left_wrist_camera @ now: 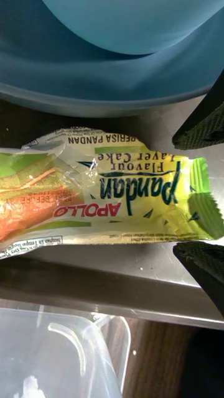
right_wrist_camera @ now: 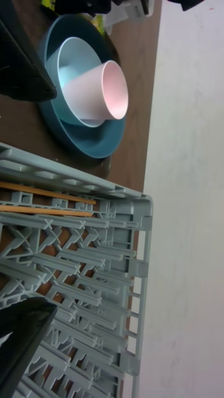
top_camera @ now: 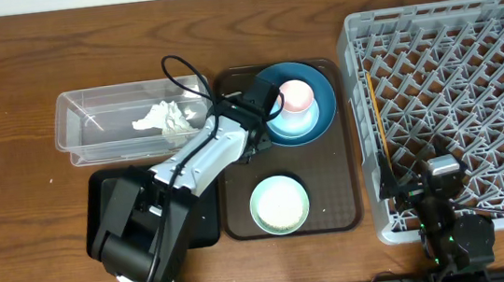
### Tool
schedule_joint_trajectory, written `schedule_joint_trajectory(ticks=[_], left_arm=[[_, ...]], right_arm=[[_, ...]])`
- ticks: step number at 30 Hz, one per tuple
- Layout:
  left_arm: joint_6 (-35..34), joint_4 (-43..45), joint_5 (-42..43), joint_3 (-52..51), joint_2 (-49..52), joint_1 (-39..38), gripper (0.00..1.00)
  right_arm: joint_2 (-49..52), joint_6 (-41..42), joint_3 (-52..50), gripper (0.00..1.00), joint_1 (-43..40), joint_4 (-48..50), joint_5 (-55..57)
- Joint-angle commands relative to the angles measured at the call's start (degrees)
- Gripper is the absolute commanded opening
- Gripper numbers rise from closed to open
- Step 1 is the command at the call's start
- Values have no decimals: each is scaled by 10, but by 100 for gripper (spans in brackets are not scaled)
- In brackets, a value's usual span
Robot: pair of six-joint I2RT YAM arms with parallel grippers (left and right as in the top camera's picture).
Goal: Sort waste into correct bins and load items into the dishwasher rack
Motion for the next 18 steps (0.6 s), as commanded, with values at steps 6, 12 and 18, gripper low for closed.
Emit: schedule_joint_trajectory(ticks=[6, 12, 18], left_arm=[[-3, 6, -39, -16, 9, -1, 51], [-3, 14, -39, -16, 16, -1, 51], [-3, 19, -39, -16, 38, -1, 51]], right_arm=[[0, -6, -1, 99, 6, -2, 0], [0, -6, -1, 99, 6, -2, 0], [0, -6, -1, 99, 6, -2, 0]])
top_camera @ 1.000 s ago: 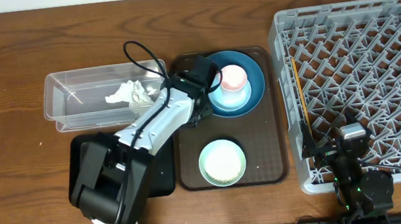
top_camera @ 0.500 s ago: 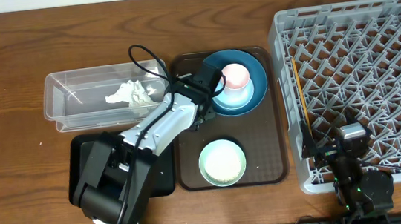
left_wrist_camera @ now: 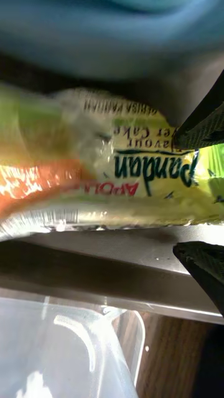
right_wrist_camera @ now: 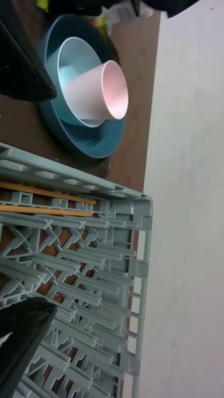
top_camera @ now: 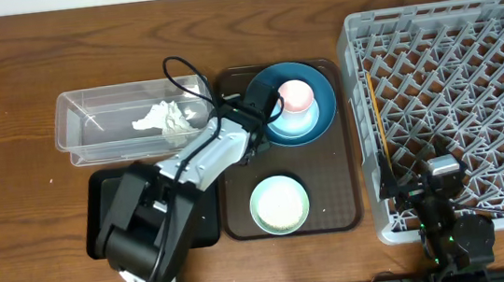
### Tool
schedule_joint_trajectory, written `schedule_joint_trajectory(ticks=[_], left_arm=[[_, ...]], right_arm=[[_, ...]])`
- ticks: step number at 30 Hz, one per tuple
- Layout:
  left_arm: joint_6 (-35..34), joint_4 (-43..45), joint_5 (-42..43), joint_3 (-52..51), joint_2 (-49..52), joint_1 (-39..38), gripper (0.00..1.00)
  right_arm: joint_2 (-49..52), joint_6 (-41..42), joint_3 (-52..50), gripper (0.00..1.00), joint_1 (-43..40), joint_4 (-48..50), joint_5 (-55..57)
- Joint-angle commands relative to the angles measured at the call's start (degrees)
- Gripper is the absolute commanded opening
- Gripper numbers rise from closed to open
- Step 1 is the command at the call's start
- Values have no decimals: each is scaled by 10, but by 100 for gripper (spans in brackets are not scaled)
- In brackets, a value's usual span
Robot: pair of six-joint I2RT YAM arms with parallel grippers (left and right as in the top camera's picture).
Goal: Sort waste into correct bins and load items into the dishwasher rack
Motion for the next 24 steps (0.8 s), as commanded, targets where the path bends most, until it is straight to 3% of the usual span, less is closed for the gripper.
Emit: schedule_joint_trajectory(ticks=[1, 11, 17, 24], left_arm=[[-3, 1, -11, -6, 19, -1, 50], [-3, -7, -7, -5, 20, -1, 7], [-2, -33, -7, -5, 4, -1, 6], [3, -75, 6, -5, -112, -2, 6]], right_arm=[[0, -6, -1, 99, 6, -2, 0], [0, -6, -1, 99, 6, -2, 0], [0, -6, -1, 99, 6, -2, 0], [0, -6, -1, 99, 6, -2, 0]])
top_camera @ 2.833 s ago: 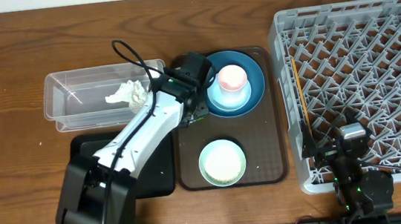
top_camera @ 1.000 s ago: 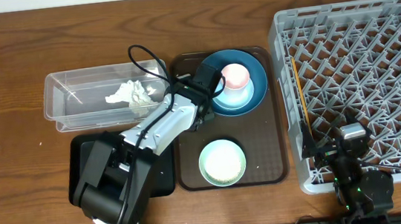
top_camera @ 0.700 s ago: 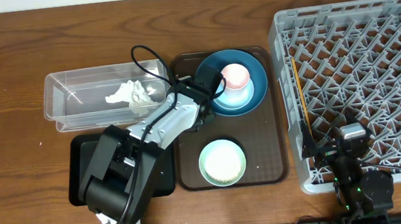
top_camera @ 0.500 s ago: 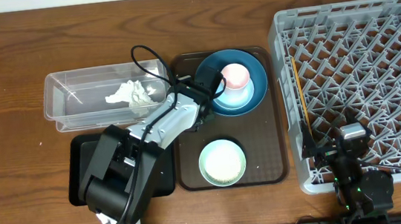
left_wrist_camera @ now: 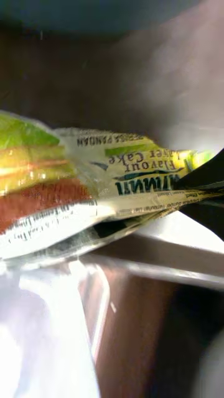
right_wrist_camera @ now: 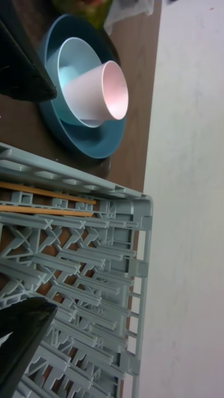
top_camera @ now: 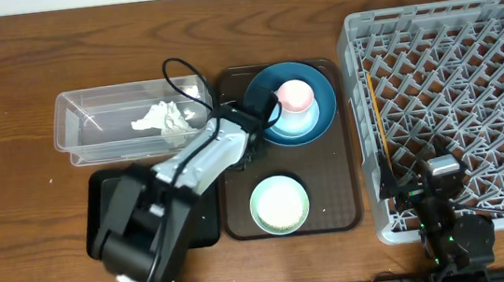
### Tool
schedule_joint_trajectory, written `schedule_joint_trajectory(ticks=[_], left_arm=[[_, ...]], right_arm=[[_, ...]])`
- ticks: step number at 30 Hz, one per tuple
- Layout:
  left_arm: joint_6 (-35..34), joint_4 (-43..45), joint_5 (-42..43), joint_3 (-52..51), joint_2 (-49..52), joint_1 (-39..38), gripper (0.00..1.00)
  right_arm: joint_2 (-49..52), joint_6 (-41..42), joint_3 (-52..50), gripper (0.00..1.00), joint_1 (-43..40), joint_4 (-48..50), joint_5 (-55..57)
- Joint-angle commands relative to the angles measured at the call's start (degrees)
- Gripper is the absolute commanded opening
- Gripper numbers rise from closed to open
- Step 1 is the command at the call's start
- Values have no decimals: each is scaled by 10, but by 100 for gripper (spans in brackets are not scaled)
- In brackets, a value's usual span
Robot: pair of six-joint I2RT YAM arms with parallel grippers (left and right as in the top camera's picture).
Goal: Sort waste into correct bins and load items into the dishwasher rack
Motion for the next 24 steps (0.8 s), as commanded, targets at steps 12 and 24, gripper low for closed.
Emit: schedule_joint_trajectory(ticks=[12, 24], left_arm=[[2, -169, 50, 0, -225, -2, 6], [-225, -280, -105, -59, -228, -2, 6]], right_arm=[[0, -6, -1, 99, 6, -2, 0], [0, -6, -1, 99, 6, -2, 0]])
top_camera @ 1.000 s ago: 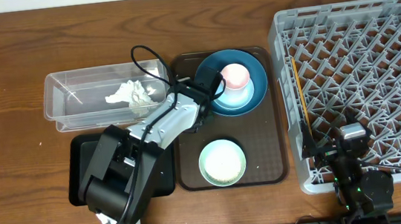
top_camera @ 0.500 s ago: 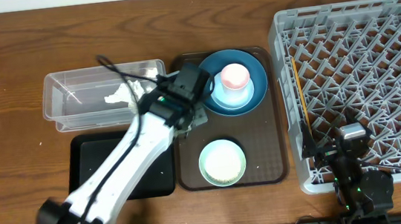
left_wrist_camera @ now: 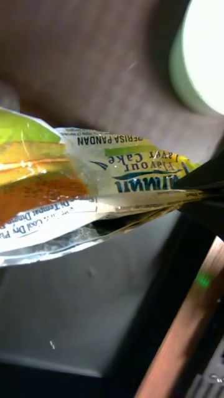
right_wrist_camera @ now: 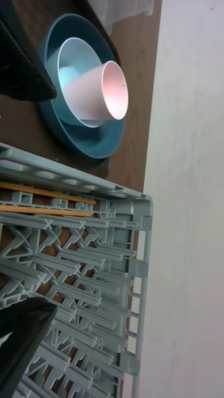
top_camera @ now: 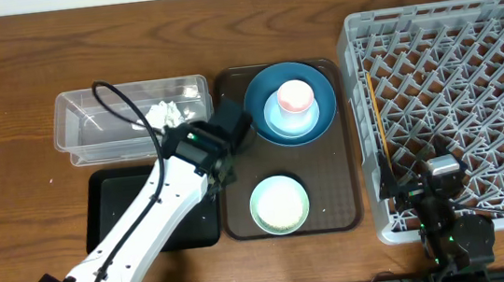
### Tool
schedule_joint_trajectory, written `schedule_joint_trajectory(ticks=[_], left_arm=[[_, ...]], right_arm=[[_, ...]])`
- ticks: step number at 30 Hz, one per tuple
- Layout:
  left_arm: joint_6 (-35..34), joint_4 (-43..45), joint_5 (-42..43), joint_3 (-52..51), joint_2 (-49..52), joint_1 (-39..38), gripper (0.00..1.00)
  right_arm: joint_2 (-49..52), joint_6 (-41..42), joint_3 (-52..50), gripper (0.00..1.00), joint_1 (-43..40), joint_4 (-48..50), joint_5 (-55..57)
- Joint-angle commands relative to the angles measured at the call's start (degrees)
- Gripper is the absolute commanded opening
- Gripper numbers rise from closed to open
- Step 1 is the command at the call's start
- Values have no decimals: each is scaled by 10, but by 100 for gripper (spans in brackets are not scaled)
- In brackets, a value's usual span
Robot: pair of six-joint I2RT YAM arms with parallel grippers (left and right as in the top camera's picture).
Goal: Sort waste into correct bins and load items into the dishwasher rack
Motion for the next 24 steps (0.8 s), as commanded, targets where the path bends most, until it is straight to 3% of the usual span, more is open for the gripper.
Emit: schedule_joint_trajectory(ticks=[1, 5, 14, 17, 24], left_arm=[[-135, -6, -69, -47, -6, -2, 6], [-211, 18, -83, -111, -6, -2, 6], [-251, 72, -77, -187, -6, 21, 8], [-251, 74, -67, -187, -6, 31, 29], [-250, 77, -56, -187, -6, 36, 52]], right_arm=[[0, -6, -1, 99, 6, -2, 0], [0, -6, -1, 99, 6, -2, 0], [0, -6, -1, 99, 6, -2, 0], [0, -6, -1, 99, 6, -2, 0], [0, -6, -1, 99, 6, -2, 0]])
